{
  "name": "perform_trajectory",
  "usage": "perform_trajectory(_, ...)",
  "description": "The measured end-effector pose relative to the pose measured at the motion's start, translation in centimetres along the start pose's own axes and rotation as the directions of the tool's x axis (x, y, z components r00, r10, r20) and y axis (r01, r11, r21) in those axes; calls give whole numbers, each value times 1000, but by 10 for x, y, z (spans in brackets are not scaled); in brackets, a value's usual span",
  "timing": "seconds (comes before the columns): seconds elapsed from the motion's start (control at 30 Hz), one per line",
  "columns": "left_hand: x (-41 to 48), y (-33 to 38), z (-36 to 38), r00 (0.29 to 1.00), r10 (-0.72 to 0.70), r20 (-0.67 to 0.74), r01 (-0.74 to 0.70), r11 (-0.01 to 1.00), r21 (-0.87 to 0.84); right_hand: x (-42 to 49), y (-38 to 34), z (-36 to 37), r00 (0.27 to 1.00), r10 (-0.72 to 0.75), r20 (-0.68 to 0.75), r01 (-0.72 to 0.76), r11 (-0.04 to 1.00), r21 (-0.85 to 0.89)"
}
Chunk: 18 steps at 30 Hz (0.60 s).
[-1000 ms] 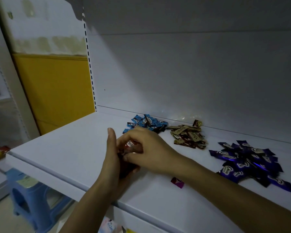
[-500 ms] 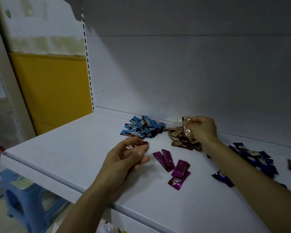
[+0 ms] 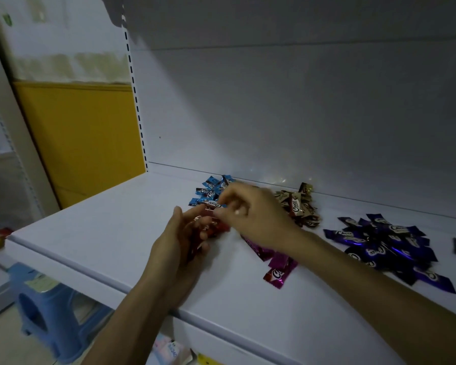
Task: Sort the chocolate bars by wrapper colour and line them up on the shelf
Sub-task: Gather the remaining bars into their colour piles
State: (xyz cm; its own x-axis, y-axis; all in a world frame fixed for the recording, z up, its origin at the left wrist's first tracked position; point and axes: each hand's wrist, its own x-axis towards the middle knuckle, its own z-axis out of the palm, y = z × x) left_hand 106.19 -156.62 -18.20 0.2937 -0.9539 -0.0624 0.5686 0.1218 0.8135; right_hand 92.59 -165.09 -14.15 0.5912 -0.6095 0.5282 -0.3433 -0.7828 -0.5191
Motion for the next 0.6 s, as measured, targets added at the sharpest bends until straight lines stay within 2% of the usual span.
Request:
perform_trajectory(0.03, 0, 1, -1, 1000, -15, 20, 16, 999, -42, -4, -11, 4, 991, -124, 48, 127, 990, -54)
perform_trajectory(0.1, -2, 4, -3, 996, -42, 85, 51, 992, -118, -11, -24, 9, 929, -326, 174, 356, 916, -187)
perform_trajectory(0.2, -3, 4, -5, 991, -54, 123, 75, 982, -171, -13, -27, 16, 834, -469, 290, 544, 788, -289)
perform_trajectory(0.23, -3, 4, -4, 993, -37, 114, 58, 981, -185, -13, -26, 17, 832, -490, 260, 551, 784, -286)
perform_trajectory(0.3, -5, 2, 0, 998, 45, 44, -37, 986, -163, -12, -20, 16, 878, -463, 121, 479, 844, -242)
perform_trajectory(0.33, -5, -2, 1, 991, 132, -10, -132, 990, -46, -11, -17, 15, 913, -407, 22, 402, 891, -211)
perform_trajectory(0.37, -8, -5, 3, 964, 259, -52, -248, 955, 165, -9, -13, 12, 942, -326, -82, 307, 934, -185)
perform_trajectory(0.4, -10, -7, 3, 908, 416, -48, -358, 830, 429, -7, -8, 10, 958, -232, -169, 204, 965, -165)
perform_trajectory(0.43, -11, -9, 2, 848, 529, 29, -422, 641, 642, -4, -3, 8, 963, -147, -226, 115, 982, -148)
perform_trajectory(0.47, -11, -10, 0, 815, 568, 114, -431, 464, 774, -1, 2, 7, 964, -82, -252, 50, 990, -131)
perform_trajectory(0.53, -6, -6, -8, 806, 550, 219, -374, 187, 908, 5, 9, 8, 966, -29, -256, -9, 989, -146)
perform_trajectory(0.57, -3, -2, -13, 817, 526, 237, -321, 73, 944, 7, 11, 12, 971, -31, -238, -12, 984, -179)
perform_trajectory(0.6, 0, 0, -17, 839, 495, 226, -264, 5, 965, 7, 12, 16, 982, -27, -188, -14, 978, -210)
